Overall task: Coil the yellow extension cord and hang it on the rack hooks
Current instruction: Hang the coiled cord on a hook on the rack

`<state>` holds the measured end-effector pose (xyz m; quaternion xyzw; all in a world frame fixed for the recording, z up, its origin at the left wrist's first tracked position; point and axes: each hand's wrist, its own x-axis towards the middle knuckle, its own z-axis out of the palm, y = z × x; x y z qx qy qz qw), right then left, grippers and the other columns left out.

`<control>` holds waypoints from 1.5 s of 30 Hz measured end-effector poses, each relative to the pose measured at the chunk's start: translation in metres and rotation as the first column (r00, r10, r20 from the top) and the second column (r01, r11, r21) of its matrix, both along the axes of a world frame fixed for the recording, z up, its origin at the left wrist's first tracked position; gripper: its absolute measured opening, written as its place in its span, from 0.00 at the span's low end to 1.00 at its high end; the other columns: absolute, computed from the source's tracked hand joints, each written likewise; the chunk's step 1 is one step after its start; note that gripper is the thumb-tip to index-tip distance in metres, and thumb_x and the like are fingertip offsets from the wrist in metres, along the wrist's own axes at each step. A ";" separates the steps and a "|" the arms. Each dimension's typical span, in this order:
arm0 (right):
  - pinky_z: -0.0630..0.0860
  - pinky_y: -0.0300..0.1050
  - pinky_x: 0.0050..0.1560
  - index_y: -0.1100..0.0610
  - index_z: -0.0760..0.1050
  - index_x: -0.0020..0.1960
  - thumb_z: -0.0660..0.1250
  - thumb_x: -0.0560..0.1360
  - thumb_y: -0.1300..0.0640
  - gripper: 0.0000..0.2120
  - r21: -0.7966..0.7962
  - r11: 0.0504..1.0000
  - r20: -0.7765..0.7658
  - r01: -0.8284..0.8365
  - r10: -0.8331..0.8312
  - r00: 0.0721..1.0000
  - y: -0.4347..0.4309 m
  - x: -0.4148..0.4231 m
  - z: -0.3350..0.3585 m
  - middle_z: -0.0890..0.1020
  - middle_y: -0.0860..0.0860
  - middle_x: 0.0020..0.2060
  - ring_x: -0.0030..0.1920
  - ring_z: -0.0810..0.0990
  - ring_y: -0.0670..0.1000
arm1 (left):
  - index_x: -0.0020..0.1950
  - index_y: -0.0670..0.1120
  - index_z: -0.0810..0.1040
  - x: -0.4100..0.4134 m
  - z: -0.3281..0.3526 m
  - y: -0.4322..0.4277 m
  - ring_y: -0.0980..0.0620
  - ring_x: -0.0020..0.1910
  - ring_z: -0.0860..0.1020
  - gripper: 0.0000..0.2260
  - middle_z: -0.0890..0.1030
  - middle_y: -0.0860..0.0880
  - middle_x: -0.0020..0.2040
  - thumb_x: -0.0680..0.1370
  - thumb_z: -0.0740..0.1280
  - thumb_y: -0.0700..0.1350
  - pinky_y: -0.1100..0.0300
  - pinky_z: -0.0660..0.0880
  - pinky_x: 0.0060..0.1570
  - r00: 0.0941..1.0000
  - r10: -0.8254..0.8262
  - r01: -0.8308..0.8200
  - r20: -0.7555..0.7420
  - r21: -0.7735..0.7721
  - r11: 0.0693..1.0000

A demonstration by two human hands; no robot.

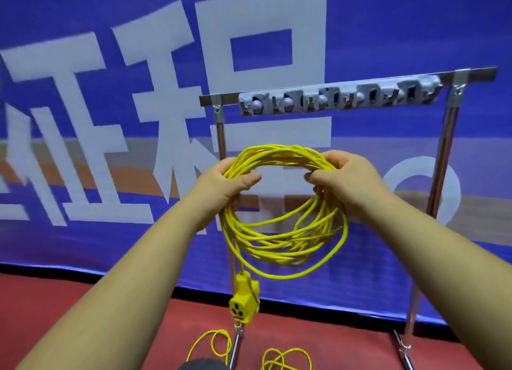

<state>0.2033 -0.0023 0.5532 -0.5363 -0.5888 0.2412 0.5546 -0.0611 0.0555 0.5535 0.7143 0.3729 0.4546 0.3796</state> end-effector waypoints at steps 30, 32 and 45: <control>0.66 0.51 0.43 0.51 0.79 0.50 0.66 0.77 0.48 0.08 0.489 0.781 0.727 0.388 -0.611 0.315 0.115 -0.038 0.124 0.79 0.53 0.39 0.47 0.69 0.58 | 0.58 0.55 0.76 -0.012 0.107 0.151 0.48 0.36 0.82 0.18 0.84 0.44 0.49 0.77 0.70 0.66 0.46 0.84 0.39 0.968 0.154 -0.110 -0.198 0.221 0.969; 0.66 0.52 0.44 0.51 0.79 0.53 0.66 0.78 0.47 0.09 0.518 0.770 0.735 0.373 -0.624 0.266 0.119 -0.037 0.122 0.82 0.53 0.44 0.50 0.72 0.58 | 0.59 0.54 0.75 -0.010 0.101 0.151 0.49 0.37 0.84 0.20 0.84 0.45 0.50 0.76 0.70 0.67 0.49 0.84 0.40 0.965 0.147 -0.101 -0.218 0.209 0.973; 0.79 0.54 0.52 0.52 0.81 0.41 0.73 0.69 0.42 0.13 0.143 0.895 0.765 0.423 -0.371 0.527 0.116 -0.032 0.163 0.83 0.51 0.35 0.42 0.82 0.55 | 0.68 0.57 0.71 0.000 0.122 0.149 0.50 0.54 0.80 0.28 0.78 0.51 0.60 0.73 0.76 0.63 0.53 0.84 0.49 0.870 0.366 -0.153 -0.329 0.526 0.836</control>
